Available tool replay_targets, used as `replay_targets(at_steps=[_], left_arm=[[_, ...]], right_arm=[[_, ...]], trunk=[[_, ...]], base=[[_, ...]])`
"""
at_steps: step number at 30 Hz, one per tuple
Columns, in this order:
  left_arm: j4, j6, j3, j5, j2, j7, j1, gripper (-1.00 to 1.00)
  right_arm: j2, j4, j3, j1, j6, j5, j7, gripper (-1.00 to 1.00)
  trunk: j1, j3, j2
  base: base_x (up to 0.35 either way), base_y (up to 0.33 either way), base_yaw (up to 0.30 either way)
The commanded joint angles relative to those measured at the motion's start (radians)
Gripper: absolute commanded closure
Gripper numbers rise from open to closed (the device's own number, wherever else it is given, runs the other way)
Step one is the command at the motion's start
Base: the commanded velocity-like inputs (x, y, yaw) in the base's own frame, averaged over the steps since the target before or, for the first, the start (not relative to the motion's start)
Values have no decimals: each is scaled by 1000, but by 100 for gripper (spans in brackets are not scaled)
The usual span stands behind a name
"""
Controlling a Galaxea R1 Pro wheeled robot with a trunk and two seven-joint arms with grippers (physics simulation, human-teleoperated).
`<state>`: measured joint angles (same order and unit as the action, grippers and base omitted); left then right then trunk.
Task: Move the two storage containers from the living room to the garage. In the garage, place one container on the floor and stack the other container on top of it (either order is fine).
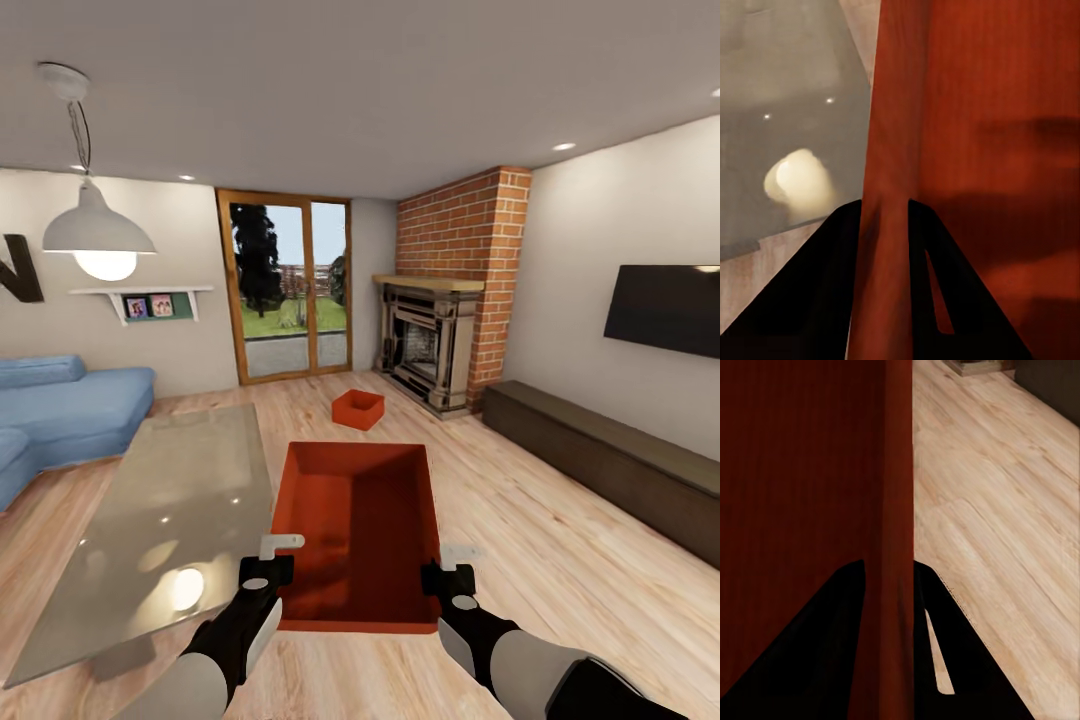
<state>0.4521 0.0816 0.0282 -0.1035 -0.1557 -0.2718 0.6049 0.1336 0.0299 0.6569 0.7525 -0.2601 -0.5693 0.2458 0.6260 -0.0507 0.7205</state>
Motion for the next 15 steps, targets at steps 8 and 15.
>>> replay_targets(at_steps=[8,15], left_arm=[[-1,10,68,-4,-1,-6,1,100],[-1,9,68,-4,-1,-6,1,100]], right_arm=[[0,5,-14,1,-1,14,-2,100],[0,5,-14,1,-1,14,-2,100]], trunk=[[0,-2,2],[0,-2,2]], base=[[0,0,300],[0,0,300]])
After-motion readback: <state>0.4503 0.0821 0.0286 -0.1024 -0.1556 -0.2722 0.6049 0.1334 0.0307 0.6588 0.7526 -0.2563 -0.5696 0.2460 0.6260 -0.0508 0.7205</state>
